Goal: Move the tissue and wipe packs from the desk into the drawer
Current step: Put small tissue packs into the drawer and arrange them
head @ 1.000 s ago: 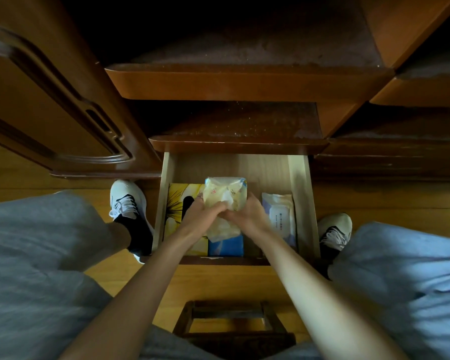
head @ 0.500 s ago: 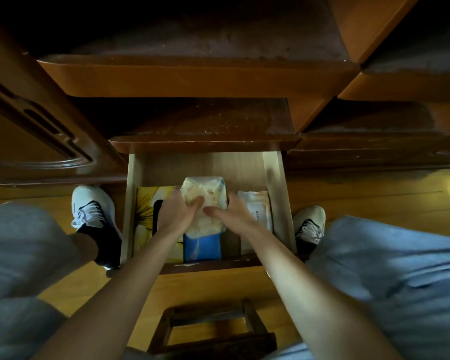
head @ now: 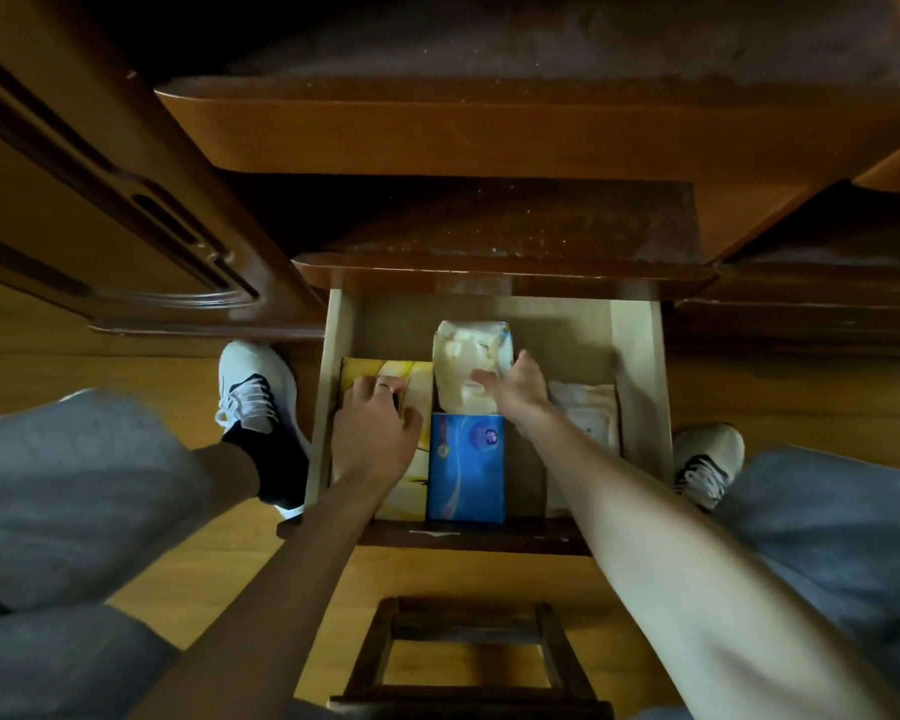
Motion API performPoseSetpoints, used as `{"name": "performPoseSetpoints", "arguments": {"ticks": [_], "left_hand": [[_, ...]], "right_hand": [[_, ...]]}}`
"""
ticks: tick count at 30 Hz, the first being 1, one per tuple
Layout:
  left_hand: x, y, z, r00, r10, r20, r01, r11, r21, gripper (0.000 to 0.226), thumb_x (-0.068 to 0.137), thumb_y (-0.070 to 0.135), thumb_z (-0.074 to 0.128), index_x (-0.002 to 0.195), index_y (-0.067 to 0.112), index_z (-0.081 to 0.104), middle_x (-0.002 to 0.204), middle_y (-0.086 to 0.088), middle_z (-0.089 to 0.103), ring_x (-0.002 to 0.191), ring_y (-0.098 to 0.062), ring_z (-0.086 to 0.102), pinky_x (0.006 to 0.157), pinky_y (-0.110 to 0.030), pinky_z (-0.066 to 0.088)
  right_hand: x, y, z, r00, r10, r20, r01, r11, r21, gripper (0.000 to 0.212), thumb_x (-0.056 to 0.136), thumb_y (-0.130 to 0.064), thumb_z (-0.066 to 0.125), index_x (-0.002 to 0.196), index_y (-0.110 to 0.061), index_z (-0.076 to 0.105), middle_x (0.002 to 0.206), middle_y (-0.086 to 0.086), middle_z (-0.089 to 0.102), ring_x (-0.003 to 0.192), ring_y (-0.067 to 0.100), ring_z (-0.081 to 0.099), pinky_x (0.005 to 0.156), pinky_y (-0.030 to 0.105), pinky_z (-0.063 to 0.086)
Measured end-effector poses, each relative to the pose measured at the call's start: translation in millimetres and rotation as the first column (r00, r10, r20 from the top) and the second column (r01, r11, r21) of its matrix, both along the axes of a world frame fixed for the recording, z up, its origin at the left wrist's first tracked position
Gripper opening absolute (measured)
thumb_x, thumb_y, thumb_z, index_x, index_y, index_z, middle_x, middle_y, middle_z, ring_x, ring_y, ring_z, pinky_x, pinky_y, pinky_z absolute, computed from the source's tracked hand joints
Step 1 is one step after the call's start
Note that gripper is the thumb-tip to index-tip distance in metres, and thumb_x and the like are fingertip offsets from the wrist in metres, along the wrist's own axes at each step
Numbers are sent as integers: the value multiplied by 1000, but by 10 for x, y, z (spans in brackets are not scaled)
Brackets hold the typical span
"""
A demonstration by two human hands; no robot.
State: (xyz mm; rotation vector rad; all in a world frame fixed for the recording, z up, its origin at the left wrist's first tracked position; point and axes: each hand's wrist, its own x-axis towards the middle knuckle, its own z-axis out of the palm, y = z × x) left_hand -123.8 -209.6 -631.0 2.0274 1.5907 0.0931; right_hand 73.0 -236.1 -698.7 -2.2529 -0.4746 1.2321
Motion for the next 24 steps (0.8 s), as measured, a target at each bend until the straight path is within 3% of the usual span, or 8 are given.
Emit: {"name": "performPoseSetpoints", "arguments": {"ticks": [3,6,7,9,12,17,21,24], "left_hand": [[-18,16,-2,1000,-14,-1,14,1000,-1,32,93,32,61,123,20,63,118,-7,57,106,-25,57,92,-43,53],[-9,11,-2,1000,-23,-4,23,1000,5,32,94,30,61,124,20,63,121,-6,56,110,-25,56,94,-43,50],[3,2,-3,1000,-22,-10,22,1000,4,32,94,30,61,125,20,63,123,-6,56,112,-25,55,96,-43,49],[27,-7,1,999,-21,-31,21,1000,-5,34,95,30,60,127,21,62,127,-5,55,115,-25,54,98,-44,48],[50,4,32,999,-20,-42,19,1000,-24,35,94,29,61,128,21,61,128,-6,55,116,-25,55,98,-45,48],[88,-23,224,1000,14,25,-13,998,-64,34,94,28,60,127,20,61,129,-6,53,112,-26,57,94,-42,51],[154,-11,607,991,-65,117,61,998,31,30,95,31,57,125,26,62,127,4,56,99,-11,58,70,-21,43],[236,93,1182,972,-173,159,139,968,208,27,95,33,57,120,29,64,119,12,59,86,-1,54,63,-16,40]], "right_hand": [[-117,103,-58,996,95,1,-94,994,-51,40,91,-40,75,114,-20,48,114,7,66,91,19,63,86,44,56],[-147,178,-21,864,418,280,-348,898,-268,60,95,-58,59,134,-13,50,130,12,61,118,31,57,101,49,45],[-154,195,36,789,481,383,-358,866,-350,68,94,-65,53,136,-11,51,132,13,59,122,32,53,102,47,42],[-163,209,196,790,446,420,-281,873,-399,73,91,-71,48,133,-11,55,122,12,62,113,29,56,94,41,44],[-91,89,332,920,277,277,-193,936,-296,64,94,-69,46,121,-13,61,85,4,58,74,18,55,63,32,42],[90,-283,587,984,143,105,-144,989,8,49,99,-59,50,86,-14,65,81,0,59,80,22,62,71,37,44],[279,-438,1056,983,126,132,-134,990,53,45,101,-39,60,137,-12,60,131,7,63,126,28,58,106,41,46],[437,-449,1566,977,177,121,-193,972,132,35,100,-31,64,132,-16,64,124,6,69,113,24,66,98,38,52]]}}
